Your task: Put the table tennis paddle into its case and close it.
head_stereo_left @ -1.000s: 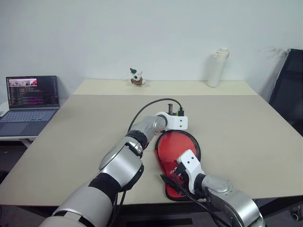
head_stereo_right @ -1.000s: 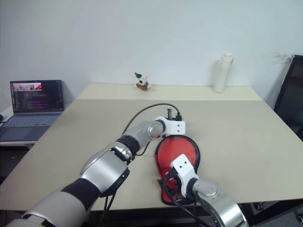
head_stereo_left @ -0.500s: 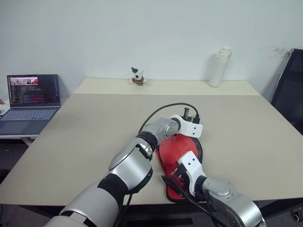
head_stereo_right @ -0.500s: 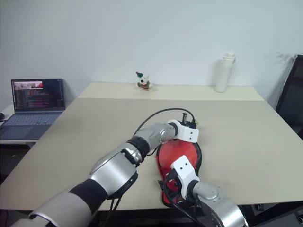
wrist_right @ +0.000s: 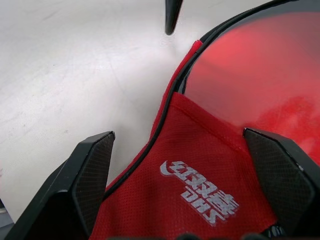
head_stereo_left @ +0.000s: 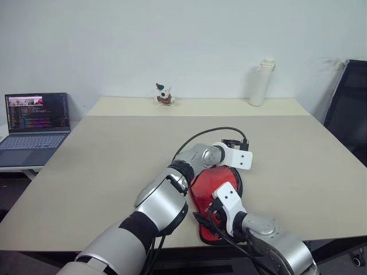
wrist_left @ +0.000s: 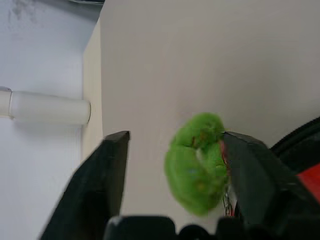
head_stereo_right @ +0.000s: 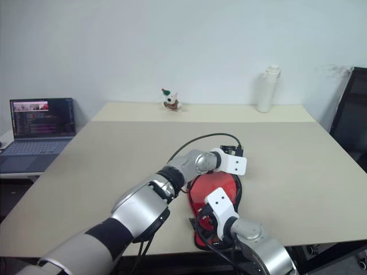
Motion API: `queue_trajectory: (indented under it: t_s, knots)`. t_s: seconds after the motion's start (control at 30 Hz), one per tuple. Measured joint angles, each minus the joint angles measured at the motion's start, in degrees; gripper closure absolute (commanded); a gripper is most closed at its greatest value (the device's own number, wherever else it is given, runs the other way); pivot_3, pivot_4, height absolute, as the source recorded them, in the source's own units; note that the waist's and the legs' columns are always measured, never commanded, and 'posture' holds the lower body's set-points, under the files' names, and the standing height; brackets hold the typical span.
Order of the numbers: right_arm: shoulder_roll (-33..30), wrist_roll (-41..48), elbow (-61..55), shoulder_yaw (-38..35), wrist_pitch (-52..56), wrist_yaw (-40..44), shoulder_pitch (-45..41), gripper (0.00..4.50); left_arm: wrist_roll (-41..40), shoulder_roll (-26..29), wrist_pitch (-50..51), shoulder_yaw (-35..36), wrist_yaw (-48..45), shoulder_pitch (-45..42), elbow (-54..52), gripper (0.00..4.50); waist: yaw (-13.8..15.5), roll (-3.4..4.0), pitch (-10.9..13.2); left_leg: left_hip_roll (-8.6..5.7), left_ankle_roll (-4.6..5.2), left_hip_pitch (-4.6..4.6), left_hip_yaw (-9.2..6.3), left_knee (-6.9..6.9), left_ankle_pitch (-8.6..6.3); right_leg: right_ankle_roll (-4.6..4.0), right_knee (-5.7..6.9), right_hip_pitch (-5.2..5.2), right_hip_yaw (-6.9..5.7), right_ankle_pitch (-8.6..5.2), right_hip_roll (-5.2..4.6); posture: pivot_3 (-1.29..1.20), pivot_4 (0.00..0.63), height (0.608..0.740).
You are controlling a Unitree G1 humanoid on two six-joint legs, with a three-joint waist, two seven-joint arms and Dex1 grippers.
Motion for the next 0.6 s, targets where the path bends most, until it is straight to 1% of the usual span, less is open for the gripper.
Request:
queue_trajectory:
  t_s: [0.03,0.13,0.3,0.4,0.5,0.6]
  knots:
    - [-0.06,0.01,0.24,-0.16,0.00,0.25,-0.21,0.00,-2.20,0.04,-0.13,2.22,-0.55,0.44,-0.13,0.02,-0.05,0.00,-0.03,0.02,0.00,0.01,0.00,0.00,0.00,0.00,0.01,0.00,0.01,0.00,0.00,0.00,0.150,0.740]
    - [-0.38,0.90,0.73,-1.62,0.11,0.96,-0.65,0.00,-7.15,0.87,-0.75,7.05,-1.93,1.86,-0.96,0.02,-0.14,0.00,-0.04,0.03,0.01,0.04,0.01,0.03,0.01,0.03,0.08,0.01,0.05,0.03,-0.01,0.00,0.150,0.740]
    - [-2.44,4.65,-1.40,-6.29,2.66,2.93,0.46,0.00,-12.47,4.73,-2.31,12.16,-5.28,2.88,-2.18,0.02,0.44,0.00,-0.04,0.01,0.00,-0.05,-0.01,0.08,0.01,0.06,0.03,0.01,0.03,0.05,-0.07,0.00,0.150,0.740]
    - [-3.89,8.54,-4.25,-11.65,6.57,4.48,1.03,0.00,-16.52,6.75,-2.90,15.78,-8.61,4.64,-3.45,0.02,0.95,0.00,-0.03,-0.02,0.00,-0.13,0.01,0.08,0.01,0.10,-0.09,-0.01,0.05,0.08,-0.11,0.00,0.150,0.740]
    - [-4.41,13.17,-5.30,-17.61,11.02,6.08,0.66,0.00,-19.20,8.11,-3.27,17.79,-12.74,7.15,-4.02,0.02,1.08,0.01,0.00,-0.02,0.01,-0.18,0.01,0.08,0.01,-0.05,-0.10,-0.05,0.03,0.18,-0.11,0.00,0.150,0.740]
    - [-4.46,18.06,-5.60,-23.58,14.14,6.90,-1.71,0.00,-23.44,8.20,-3.22,20.30,-20.14,9.80,-4.80,0.02,1.08,0.06,0.11,0.00,0.01,-0.19,0.01,0.08,0.01,-0.06,-0.04,-0.09,0.02,0.18,-0.08,0.00,0.150,0.740]
